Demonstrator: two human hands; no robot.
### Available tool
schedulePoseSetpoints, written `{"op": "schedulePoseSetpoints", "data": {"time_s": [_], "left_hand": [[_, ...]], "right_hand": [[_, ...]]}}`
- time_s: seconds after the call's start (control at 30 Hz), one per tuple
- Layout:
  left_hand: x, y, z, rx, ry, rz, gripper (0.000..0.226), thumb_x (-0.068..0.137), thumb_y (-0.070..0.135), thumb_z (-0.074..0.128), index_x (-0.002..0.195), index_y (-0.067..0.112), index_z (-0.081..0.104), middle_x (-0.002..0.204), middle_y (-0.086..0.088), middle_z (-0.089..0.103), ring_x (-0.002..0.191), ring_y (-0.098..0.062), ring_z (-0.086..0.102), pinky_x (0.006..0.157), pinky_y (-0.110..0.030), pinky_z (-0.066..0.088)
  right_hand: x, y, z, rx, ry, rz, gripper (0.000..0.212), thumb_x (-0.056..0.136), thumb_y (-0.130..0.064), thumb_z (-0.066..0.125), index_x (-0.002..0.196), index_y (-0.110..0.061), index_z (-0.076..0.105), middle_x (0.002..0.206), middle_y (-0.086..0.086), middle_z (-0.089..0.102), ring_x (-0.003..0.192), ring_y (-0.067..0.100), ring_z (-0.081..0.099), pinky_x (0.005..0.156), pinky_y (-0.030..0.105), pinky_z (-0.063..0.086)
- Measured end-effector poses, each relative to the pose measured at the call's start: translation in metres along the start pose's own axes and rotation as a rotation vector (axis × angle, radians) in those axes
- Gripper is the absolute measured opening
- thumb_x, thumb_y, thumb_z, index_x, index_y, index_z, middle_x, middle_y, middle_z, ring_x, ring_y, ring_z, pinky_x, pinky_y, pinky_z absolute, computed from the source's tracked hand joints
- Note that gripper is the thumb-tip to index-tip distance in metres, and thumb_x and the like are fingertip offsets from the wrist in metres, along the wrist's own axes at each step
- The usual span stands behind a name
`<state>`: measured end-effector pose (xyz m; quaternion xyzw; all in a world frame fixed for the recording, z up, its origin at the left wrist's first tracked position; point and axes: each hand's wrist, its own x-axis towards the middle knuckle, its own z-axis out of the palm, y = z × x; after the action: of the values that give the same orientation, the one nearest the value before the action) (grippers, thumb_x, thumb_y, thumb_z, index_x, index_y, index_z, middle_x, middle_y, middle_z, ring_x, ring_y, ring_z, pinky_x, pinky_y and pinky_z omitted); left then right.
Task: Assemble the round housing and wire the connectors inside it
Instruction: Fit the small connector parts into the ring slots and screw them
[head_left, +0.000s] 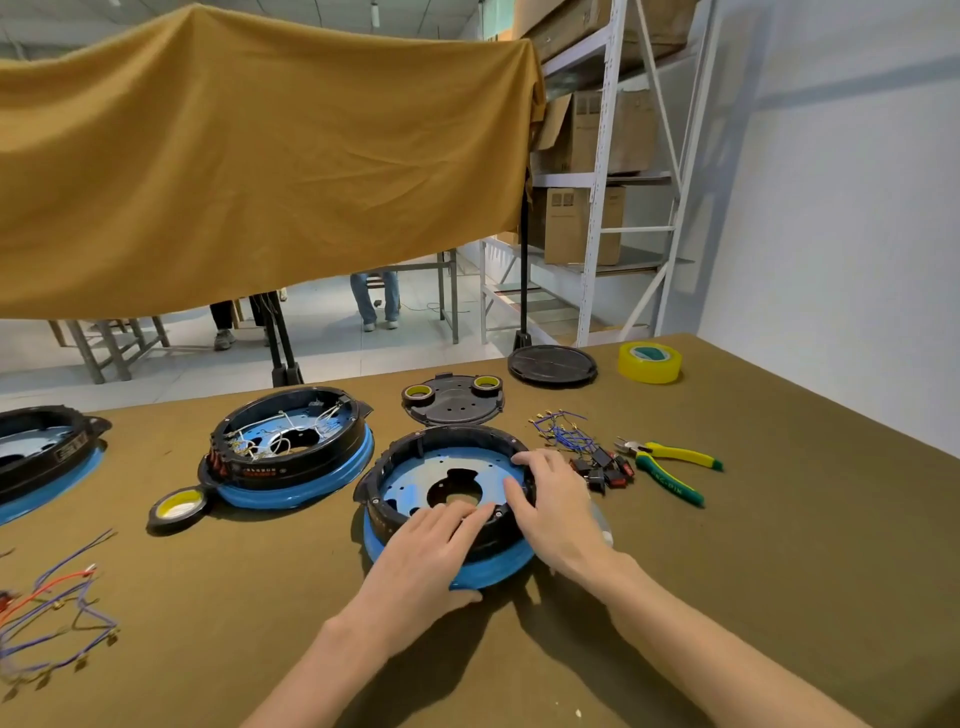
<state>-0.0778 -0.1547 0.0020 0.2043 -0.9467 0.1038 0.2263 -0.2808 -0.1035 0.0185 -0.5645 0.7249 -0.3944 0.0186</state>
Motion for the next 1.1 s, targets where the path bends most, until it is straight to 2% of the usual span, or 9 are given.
{"op": "schedulePoseSetpoints", "data": {"time_s": [0.17, 0.27, 0.37, 0.43, 0.57, 0.77, 0.93, 1.03, 1.1], "left_hand": [[-0.010, -0.026, -0.009, -0.104, -0.077, -0.095, 0.062, 0.083, 0.069, 0.059, 0.135, 0.034, 0.056, 0.123, 0.020, 0.062, 0.115, -0.004, 0.055, 0.109, -0.019, 0.031], [-0.004, -0.033, -0.015, -0.204, -0.166, -0.137, 0.047, 0.083, 0.072, 0.052, 0.117, 0.040, 0.058, 0.105, 0.025, 0.061, 0.096, 0.004, 0.052, 0.092, -0.010, 0.031], [0.009, -0.039, -0.019, -0.259, -0.260, -0.184, 0.029, 0.088, 0.062, 0.065, 0.105, 0.039, 0.064, 0.088, 0.020, 0.063, 0.079, 0.001, 0.056, 0.070, -0.015, 0.042], [0.016, -0.042, -0.021, -0.247, -0.299, -0.178, 0.025, 0.089, 0.060, 0.066, 0.100, 0.037, 0.066, 0.083, 0.017, 0.065, 0.076, -0.002, 0.057, 0.065, -0.017, 0.043], [0.019, -0.043, -0.024, -0.167, -0.321, -0.145, 0.026, 0.091, 0.062, 0.064, 0.100, 0.038, 0.065, 0.075, 0.017, 0.060, 0.067, -0.002, 0.053, 0.058, -0.013, 0.033], [0.022, -0.007, -0.019, -0.305, -0.271, -0.184, 0.047, 0.094, 0.069, 0.040, 0.101, 0.033, 0.069, 0.083, 0.015, 0.069, 0.074, -0.004, 0.063, 0.071, -0.025, 0.056], [0.027, -0.052, -0.029, -0.598, -0.018, -0.469, 0.032, 0.102, 0.050, 0.050, 0.115, 0.032, 0.072, 0.107, 0.022, 0.072, 0.101, 0.003, 0.066, 0.090, -0.028, 0.056], [0.047, -0.068, -0.019, -0.382, -0.345, -0.434, 0.042, 0.105, 0.044, 0.048, 0.143, 0.028, 0.055, 0.153, 0.009, 0.050, 0.139, -0.008, 0.046, 0.116, -0.036, 0.041], [0.067, -0.063, -0.008, -0.345, -0.503, -0.332, 0.053, 0.106, 0.049, 0.041, 0.156, 0.030, 0.038, 0.167, 0.004, 0.027, 0.152, -0.015, 0.027, 0.124, -0.042, 0.028]], "right_hand": [[0.005, 0.005, -0.003, -0.012, -0.284, -0.005, 0.028, 0.102, -0.035, 0.051, 0.125, -0.022, 0.062, 0.160, -0.006, 0.030, 0.120, 0.010, 0.047, 0.111, 0.033, 0.044], [0.012, -0.003, -0.008, -0.227, -0.278, -0.266, 0.027, 0.103, -0.034, 0.048, 0.113, -0.022, 0.070, 0.150, 0.001, 0.050, 0.143, 0.019, 0.039, 0.127, 0.042, 0.018], [0.013, -0.024, -0.023, -0.140, -0.611, -0.333, 0.034, 0.097, -0.048, 0.050, 0.099, -0.023, 0.073, 0.098, 0.000, 0.072, 0.090, 0.018, 0.064, 0.087, 0.047, 0.054], [0.018, -0.032, -0.027, -0.190, -0.765, -0.320, 0.030, 0.088, -0.053, 0.060, 0.092, -0.025, 0.068, 0.082, 0.002, 0.067, 0.069, 0.020, 0.061, 0.063, 0.043, 0.053], [0.032, -0.036, -0.026, -0.280, -0.851, -0.409, 0.018, 0.089, -0.033, 0.074, 0.094, -0.017, 0.068, 0.086, 0.004, 0.066, 0.075, 0.020, 0.061, 0.066, 0.037, 0.051], [0.067, -0.032, -0.052, -0.220, -1.094, -0.278, 0.019, 0.087, -0.020, 0.076, 0.106, -0.021, 0.075, 0.089, -0.017, 0.070, 0.077, 0.001, 0.061, 0.067, 0.017, 0.045], [0.099, -0.032, -0.045, -0.010, -0.580, -0.101, 0.024, 0.097, -0.027, 0.066, 0.120, -0.020, 0.070, 0.111, -0.014, 0.068, 0.109, 0.009, 0.066, 0.087, 0.023, 0.052], [0.108, -0.029, -0.015, -0.352, -0.507, -0.064, 0.042, 0.101, -0.035, 0.059, 0.137, -0.014, 0.055, 0.131, 0.007, 0.056, 0.120, 0.028, 0.058, 0.094, 0.037, 0.049], [0.114, -0.026, -0.003, -0.400, -0.559, 0.037, 0.032, 0.105, -0.036, 0.050, 0.115, -0.008, 0.061, 0.112, 0.014, 0.063, 0.103, 0.034, 0.061, 0.083, 0.039, 0.051]]}}
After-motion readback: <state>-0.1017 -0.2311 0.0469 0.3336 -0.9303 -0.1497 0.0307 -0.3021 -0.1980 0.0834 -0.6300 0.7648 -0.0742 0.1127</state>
